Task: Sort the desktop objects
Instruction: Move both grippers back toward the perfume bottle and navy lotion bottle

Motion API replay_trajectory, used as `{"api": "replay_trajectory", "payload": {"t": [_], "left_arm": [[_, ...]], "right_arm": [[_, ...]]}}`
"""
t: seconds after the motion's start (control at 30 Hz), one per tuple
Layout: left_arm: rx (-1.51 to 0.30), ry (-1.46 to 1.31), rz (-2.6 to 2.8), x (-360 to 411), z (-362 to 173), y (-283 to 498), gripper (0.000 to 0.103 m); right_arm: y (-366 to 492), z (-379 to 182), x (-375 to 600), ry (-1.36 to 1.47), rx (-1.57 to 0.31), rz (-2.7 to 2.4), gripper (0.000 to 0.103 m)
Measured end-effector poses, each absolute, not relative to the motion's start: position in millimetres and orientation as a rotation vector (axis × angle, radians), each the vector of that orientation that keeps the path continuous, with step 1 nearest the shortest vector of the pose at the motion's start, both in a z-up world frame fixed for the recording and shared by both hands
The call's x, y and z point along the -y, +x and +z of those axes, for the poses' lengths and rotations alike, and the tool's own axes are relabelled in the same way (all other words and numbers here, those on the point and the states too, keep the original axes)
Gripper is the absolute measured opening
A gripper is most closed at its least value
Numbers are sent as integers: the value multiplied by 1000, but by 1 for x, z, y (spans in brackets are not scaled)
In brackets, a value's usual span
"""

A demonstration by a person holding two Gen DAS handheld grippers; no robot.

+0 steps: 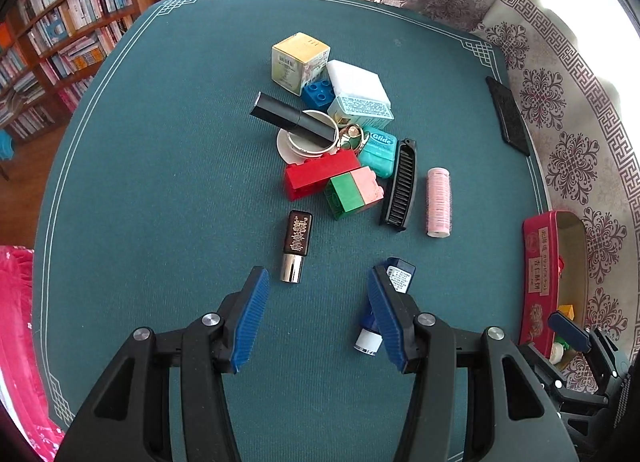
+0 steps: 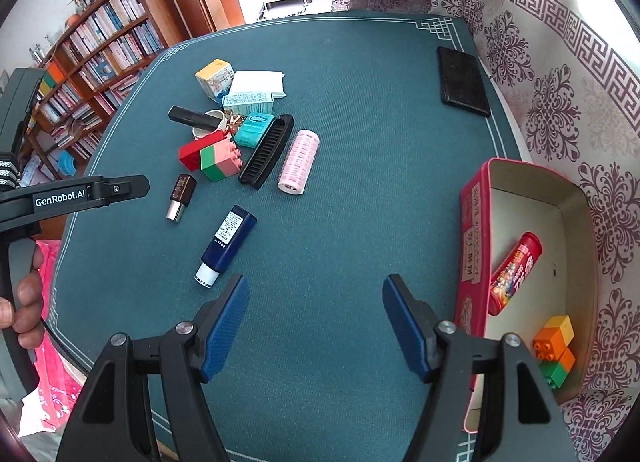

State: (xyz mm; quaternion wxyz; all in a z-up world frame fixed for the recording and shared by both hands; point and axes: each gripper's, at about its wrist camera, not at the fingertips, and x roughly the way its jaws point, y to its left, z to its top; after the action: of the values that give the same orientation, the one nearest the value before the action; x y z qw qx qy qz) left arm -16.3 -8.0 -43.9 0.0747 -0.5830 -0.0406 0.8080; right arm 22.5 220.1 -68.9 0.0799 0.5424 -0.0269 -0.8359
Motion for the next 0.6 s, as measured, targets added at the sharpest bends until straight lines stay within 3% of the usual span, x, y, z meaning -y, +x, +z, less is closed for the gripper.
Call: {"api": "replay_trajectory", "payload": {"t": [0.6], "left_arm": [[79, -1840, 2318, 10, -95, -54, 55]], "right_arm": [[6, -98, -200, 1746, 101, -2459, 73]]}}
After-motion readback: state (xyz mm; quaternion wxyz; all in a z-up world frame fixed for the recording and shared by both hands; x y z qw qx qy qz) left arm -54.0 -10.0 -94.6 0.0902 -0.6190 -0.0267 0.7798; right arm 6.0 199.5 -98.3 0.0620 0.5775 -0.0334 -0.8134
